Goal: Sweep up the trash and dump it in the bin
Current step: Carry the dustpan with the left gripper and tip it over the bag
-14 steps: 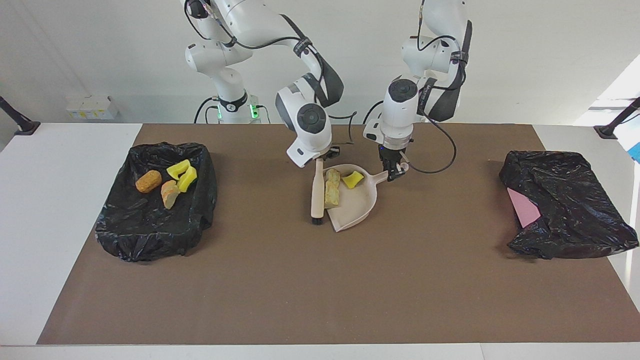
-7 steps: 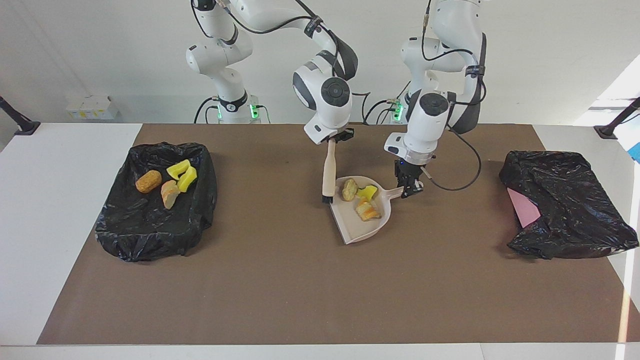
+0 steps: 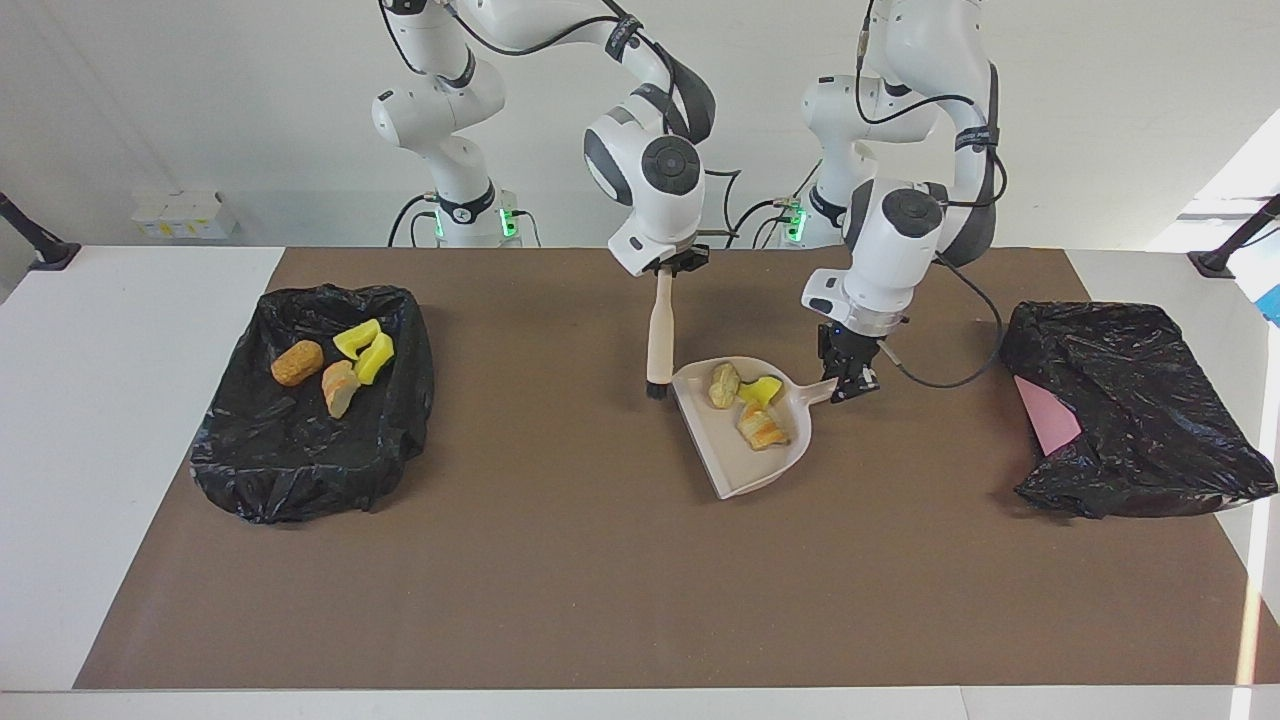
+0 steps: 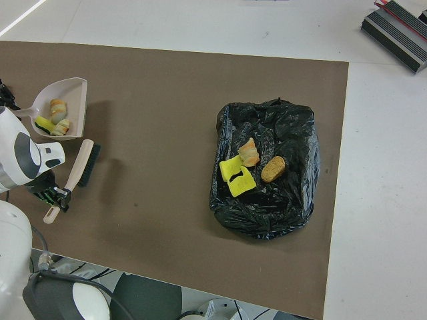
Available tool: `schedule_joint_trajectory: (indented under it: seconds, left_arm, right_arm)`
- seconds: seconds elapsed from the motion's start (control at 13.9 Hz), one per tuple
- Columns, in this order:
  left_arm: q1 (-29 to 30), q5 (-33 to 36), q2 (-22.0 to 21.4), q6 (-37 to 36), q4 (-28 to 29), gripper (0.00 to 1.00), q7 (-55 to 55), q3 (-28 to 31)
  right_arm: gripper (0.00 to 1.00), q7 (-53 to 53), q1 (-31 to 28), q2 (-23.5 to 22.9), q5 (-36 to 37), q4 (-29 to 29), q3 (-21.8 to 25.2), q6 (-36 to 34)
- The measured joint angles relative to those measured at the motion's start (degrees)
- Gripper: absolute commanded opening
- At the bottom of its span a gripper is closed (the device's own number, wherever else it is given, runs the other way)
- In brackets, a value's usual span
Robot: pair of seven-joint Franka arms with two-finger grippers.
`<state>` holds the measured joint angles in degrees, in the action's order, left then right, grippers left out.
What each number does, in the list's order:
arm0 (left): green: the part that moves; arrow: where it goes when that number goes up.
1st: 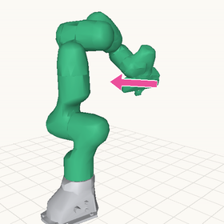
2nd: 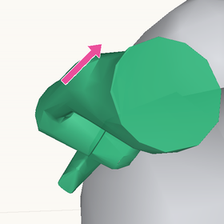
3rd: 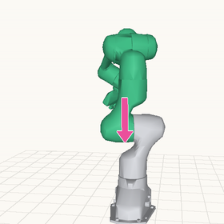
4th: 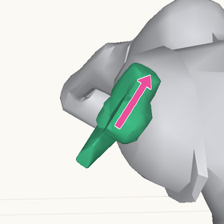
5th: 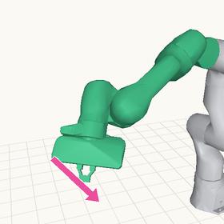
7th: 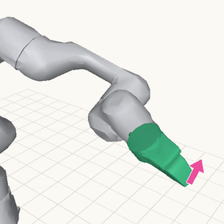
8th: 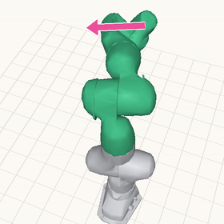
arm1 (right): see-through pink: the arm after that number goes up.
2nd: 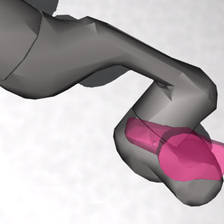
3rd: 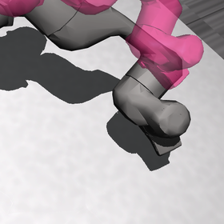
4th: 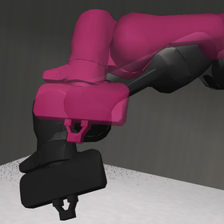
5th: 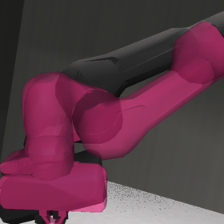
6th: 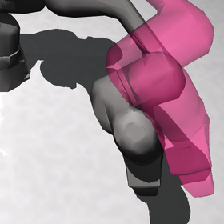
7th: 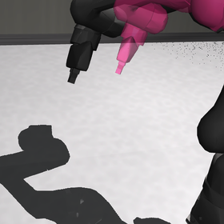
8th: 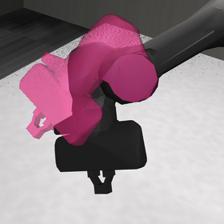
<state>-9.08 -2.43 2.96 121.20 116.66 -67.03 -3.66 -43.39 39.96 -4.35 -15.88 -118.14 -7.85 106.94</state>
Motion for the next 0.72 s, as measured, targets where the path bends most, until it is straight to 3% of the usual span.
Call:
schedule_joint_trajectory:
  seconds: [0.36,0.72]
  left_arm:
    - [5.6,-0.2,-0.2,-12.3,-10.2,0.00,-8.0,0.5]
    - [14.0,-0.1,0.1,-13.4,-13.3,0.00,-19.9,0.9]
  right_arm:
    - [0.00,-0.6,4.8,7.2,-0.5,-13.4,-0.1,9.2]
    - [0.00,-0.6,5.4,7.9,-4.7,-16.7,0.0,11.5]
